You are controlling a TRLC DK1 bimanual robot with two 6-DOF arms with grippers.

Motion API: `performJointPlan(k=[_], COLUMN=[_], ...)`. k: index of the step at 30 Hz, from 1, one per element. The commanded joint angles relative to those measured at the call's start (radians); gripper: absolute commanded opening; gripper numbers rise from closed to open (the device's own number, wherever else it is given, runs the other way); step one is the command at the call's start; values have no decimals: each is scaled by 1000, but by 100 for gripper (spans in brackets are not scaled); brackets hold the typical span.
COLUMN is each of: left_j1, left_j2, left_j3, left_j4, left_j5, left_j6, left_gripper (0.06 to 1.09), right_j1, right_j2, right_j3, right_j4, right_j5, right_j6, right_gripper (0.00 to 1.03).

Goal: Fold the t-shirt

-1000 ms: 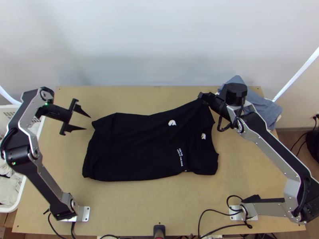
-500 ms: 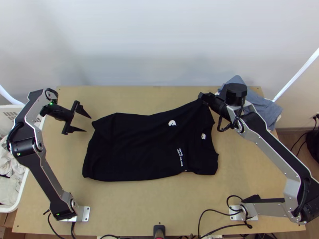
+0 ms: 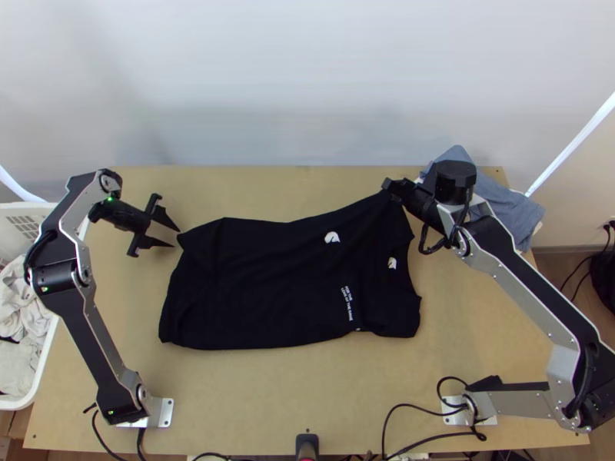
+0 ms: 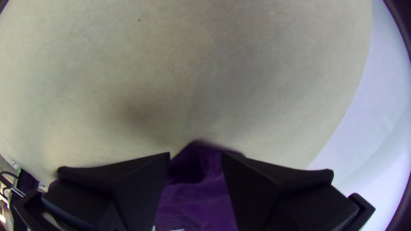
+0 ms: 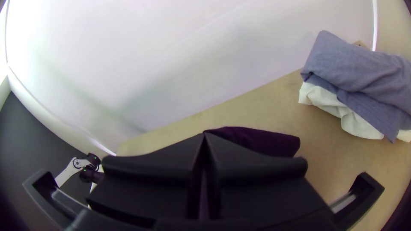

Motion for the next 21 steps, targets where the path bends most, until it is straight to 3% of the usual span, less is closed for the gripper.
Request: performJointPlan(k=[1,6,7,9,10,21], left_j1=[-8,-13,-14,-14,-14,-27], left_j2=[31,40,42,43,45,40], left_j3=[38,57,64,68,71,82], left_j4=[-5,-5,-6,-6,-6,-16], left_j5=[-1,-1,-1,-1,-2,-10], left_j6=[-29,-33,-33,-36,-39,-36], left_gripper=[67,67,61,39,36,38], right_j1=[8,8,8,9,9,9], right_j2=[11,11,11,12,12,20], right_j3=[12,9,9,7,7,17], right_j4=[15,15,15,15,15,18], right_j5=[5,5,5,5,5,5], right_j6=[20,19,17,16,16,10], right_gripper=[3,3,3,3,3,3])
